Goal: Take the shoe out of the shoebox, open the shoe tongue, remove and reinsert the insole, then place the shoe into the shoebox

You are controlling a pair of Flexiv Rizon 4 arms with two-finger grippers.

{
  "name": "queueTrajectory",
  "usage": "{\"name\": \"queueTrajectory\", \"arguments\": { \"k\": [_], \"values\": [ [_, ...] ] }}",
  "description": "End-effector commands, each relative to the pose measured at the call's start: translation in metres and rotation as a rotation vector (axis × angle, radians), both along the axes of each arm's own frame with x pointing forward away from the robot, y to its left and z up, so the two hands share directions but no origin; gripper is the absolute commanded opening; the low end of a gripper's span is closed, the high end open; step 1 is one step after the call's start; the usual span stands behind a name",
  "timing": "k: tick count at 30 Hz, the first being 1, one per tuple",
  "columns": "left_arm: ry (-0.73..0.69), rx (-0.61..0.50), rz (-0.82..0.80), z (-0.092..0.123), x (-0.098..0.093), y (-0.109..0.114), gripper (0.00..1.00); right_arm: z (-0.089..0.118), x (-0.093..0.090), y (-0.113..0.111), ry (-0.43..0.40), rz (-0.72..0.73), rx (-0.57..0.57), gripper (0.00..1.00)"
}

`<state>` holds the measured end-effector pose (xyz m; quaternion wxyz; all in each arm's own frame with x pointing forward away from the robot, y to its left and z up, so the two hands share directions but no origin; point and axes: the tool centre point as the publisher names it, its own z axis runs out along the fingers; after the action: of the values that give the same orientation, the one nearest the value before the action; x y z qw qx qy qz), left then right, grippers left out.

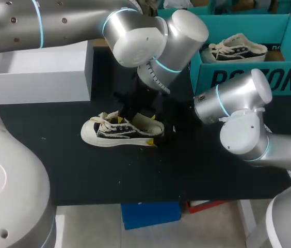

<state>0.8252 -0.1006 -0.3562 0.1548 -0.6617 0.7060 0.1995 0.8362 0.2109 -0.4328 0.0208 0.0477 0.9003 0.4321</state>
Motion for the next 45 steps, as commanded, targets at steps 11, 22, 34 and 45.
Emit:
{"name": "queueTrajectory", "arguments": {
  "k": [11, 22, 34, 45],
  "values": [
    [-0.034, -0.104, 0.02, 0.027, 0.001, 0.008, 0.0, 0.0, 0.001, 0.002, 0.001, -0.001, -0.002, 0.0],
    [-0.061, -0.193, 0.07, 0.036, 0.004, 0.029, 0.0, 0.0, 0.001, 0.002, 0.001, -0.001, -0.002, 0.0],
    [-0.073, -0.267, 0.13, 0.042, 0.009, 0.054, 0.0, 0.0, 0.001, 0.002, 0.001, -0.001, -0.002, 0.0],
    [-0.043, -0.305, 0.154, 0.036, 0.007, 0.072, 0.0, 0.0, 0.001, 0.002, 0.001, -0.001, -0.002, 0.0]
  ]
}}
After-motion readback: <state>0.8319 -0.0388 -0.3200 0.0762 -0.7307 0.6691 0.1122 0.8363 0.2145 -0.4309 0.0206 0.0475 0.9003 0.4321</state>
